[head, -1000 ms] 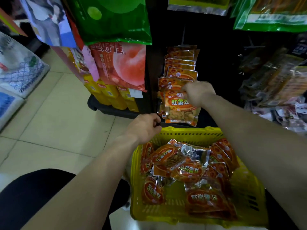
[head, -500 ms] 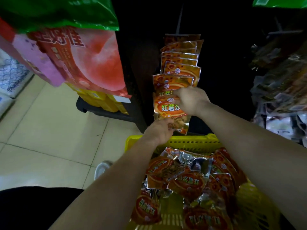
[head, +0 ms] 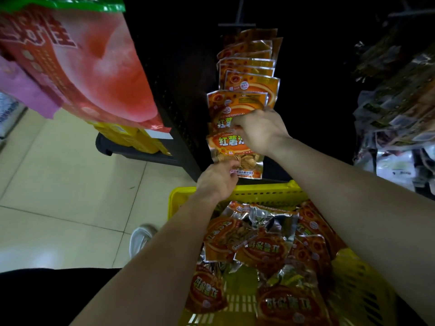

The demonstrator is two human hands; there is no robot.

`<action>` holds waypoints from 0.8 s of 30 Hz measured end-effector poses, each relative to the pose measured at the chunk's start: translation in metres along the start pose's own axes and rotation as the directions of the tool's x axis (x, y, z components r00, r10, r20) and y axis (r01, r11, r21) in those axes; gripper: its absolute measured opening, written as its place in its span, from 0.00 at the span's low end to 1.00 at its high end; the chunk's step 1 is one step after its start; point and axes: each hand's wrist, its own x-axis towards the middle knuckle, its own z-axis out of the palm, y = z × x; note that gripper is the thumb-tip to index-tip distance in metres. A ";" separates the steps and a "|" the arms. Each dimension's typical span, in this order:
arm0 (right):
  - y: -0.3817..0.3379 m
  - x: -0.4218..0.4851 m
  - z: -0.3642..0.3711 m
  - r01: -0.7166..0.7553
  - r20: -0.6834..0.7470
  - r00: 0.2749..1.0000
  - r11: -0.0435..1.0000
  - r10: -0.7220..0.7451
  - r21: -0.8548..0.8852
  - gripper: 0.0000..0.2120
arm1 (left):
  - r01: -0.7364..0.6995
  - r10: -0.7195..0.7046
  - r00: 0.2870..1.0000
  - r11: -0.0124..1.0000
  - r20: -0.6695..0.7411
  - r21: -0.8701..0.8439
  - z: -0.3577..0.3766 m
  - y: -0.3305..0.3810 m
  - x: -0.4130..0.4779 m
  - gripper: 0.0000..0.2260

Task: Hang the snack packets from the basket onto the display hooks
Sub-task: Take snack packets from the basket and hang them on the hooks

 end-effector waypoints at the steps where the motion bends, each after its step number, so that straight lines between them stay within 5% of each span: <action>1: -0.001 -0.002 0.000 0.001 0.009 1.000 1.000 -0.001 0.015 0.09 | 0.001 -0.001 1.000 1.000 0.008 0.005 0.001 -0.001 -0.001 0.16; 18: -0.001 -0.014 0.004 -0.120 0.075 0.991 0.983 0.111 0.138 0.18 | 0.040 -0.035 0.998 0.996 0.060 -0.076 -0.001 -0.010 0.006 0.13; 24: 0.002 -0.010 0.015 -0.153 -0.022 0.988 0.987 0.154 0.056 0.19 | 0.013 -0.032 0.995 0.982 -0.098 -0.191 -0.009 -0.009 0.010 0.09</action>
